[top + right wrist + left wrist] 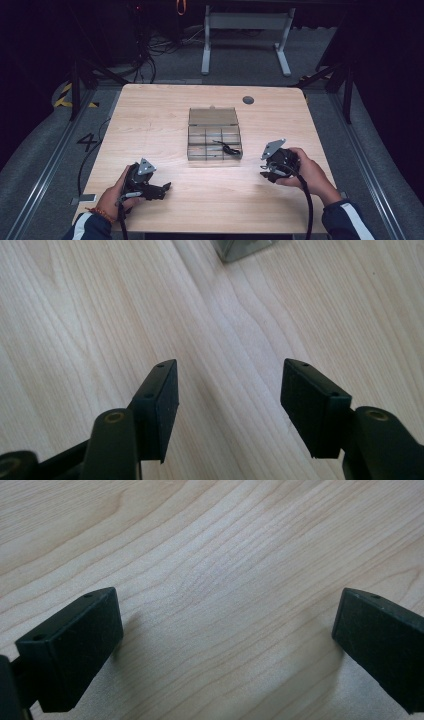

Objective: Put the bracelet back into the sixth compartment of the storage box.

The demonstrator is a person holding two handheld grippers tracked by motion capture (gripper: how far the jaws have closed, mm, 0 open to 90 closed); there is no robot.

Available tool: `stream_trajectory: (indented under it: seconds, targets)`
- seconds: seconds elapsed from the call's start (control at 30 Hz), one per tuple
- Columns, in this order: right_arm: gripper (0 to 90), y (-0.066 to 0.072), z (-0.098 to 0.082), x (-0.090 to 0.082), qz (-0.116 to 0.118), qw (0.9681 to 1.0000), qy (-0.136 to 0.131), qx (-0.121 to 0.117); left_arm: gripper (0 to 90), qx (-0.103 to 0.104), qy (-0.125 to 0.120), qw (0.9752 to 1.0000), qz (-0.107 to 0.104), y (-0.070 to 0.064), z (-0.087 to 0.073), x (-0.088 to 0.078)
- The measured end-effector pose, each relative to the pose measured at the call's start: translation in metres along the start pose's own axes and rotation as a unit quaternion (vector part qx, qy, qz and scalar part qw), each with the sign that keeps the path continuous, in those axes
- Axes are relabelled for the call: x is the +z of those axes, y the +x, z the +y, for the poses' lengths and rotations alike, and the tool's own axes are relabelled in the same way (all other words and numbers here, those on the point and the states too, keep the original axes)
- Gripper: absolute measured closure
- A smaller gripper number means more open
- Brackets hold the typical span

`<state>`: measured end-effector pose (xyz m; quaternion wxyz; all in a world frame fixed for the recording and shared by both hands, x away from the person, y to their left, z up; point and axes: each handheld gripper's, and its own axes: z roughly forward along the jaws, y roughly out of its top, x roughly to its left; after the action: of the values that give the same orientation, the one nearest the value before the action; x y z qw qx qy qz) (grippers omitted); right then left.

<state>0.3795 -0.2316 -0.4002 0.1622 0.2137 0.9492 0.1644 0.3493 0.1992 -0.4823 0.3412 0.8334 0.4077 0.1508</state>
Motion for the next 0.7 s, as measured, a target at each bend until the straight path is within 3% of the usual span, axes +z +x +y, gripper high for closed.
stream_trajectory:
  seconds: [0.7]
  targets:
    - [39.7, 0.005, -0.041, -0.004, 0.001, 0.9996, -0.004, 0.028, 0.3, 0.000, 0.000, 1.0000, 0.000, 0.000, 0.000, 0.000]
